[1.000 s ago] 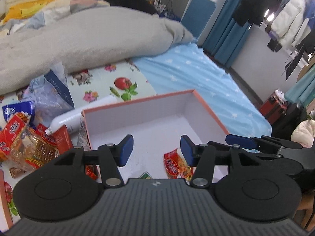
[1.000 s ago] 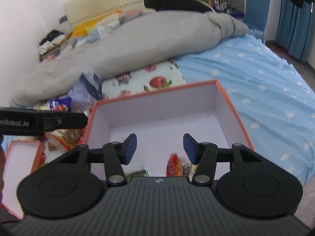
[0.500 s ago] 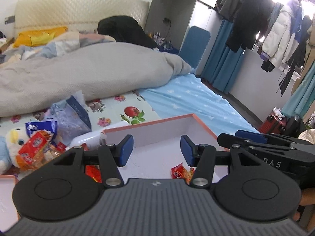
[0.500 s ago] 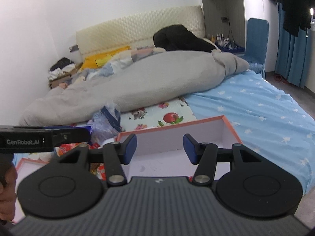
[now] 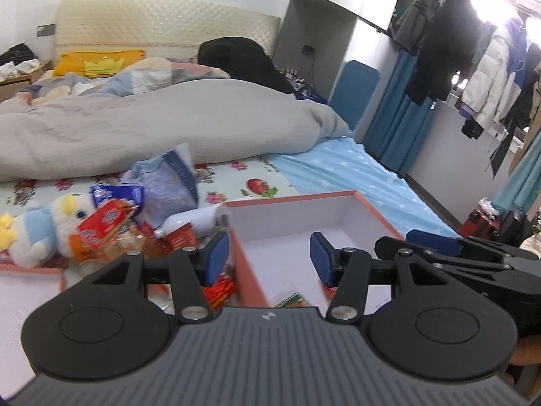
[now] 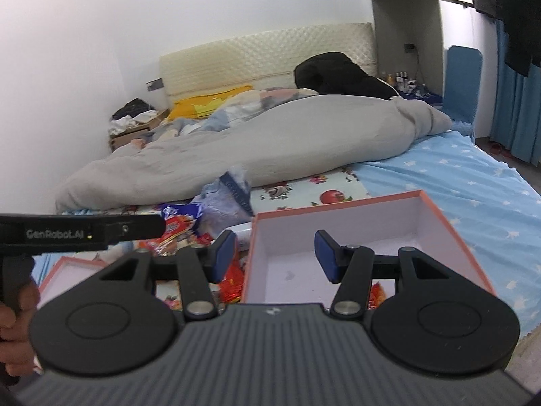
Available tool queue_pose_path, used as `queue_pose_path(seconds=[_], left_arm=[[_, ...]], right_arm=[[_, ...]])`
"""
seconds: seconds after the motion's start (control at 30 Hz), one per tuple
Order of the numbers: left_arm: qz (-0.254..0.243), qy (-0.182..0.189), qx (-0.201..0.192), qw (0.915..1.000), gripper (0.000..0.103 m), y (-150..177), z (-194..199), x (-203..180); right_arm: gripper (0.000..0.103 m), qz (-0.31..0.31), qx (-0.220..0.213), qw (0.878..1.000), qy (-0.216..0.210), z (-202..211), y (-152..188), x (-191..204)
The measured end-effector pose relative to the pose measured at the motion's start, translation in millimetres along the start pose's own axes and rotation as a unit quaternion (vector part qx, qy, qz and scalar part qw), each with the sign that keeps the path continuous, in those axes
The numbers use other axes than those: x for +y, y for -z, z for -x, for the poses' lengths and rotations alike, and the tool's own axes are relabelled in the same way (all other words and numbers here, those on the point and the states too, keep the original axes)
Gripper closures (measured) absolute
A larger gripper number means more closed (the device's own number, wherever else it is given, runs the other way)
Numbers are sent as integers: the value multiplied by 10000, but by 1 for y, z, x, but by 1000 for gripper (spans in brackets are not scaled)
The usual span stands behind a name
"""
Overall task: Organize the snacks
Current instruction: 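Move the left tool back toward the snack pile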
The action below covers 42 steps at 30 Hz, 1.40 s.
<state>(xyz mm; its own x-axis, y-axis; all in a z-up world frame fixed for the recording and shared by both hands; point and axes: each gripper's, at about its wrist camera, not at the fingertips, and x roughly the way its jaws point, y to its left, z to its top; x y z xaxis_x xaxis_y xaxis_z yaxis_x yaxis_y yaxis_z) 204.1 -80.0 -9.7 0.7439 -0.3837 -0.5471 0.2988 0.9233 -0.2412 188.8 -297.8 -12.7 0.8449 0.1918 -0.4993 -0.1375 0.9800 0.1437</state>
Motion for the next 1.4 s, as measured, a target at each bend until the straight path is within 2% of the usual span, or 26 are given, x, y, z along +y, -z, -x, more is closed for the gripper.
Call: queue_pose_path(seconds=[0.27,0.47,0.67,0.87,0.97,1.13,1.23,1.3,1.4], left_arm=[[380,-71,-104,9992,44,17,29,36],[507,-87,-103,9986,44,37,38,52],[754,-86,-22,9971,44,60,44,79],[892,67,-230,9957,44,78,56,98],[1024,11,-219,9945,44,89,51,106],[1129,161,-75,9934,44,102,29,114],[1063,235,71,9940,41,108,10,118],[1018,251,145,9944,35,111,-3,120],[928,262,298,9949,31,115,-26,125]], right_arm=[[48,231,-32,9995,-189,9,10,36],[48,376,124,9988,-305,5,22,57],[48,371,277,9985,-283,3,37,71],[48,344,500,9980,-148,4,52,73],[48,482,669,9963,-226,0,56,73],[48,788,846,9926,-358,-14,55,74],[48,1047,921,9894,-398,-27,52,74],[48,1155,1045,9867,-458,-40,48,72],[48,1328,1231,9812,-666,-61,38,68]])
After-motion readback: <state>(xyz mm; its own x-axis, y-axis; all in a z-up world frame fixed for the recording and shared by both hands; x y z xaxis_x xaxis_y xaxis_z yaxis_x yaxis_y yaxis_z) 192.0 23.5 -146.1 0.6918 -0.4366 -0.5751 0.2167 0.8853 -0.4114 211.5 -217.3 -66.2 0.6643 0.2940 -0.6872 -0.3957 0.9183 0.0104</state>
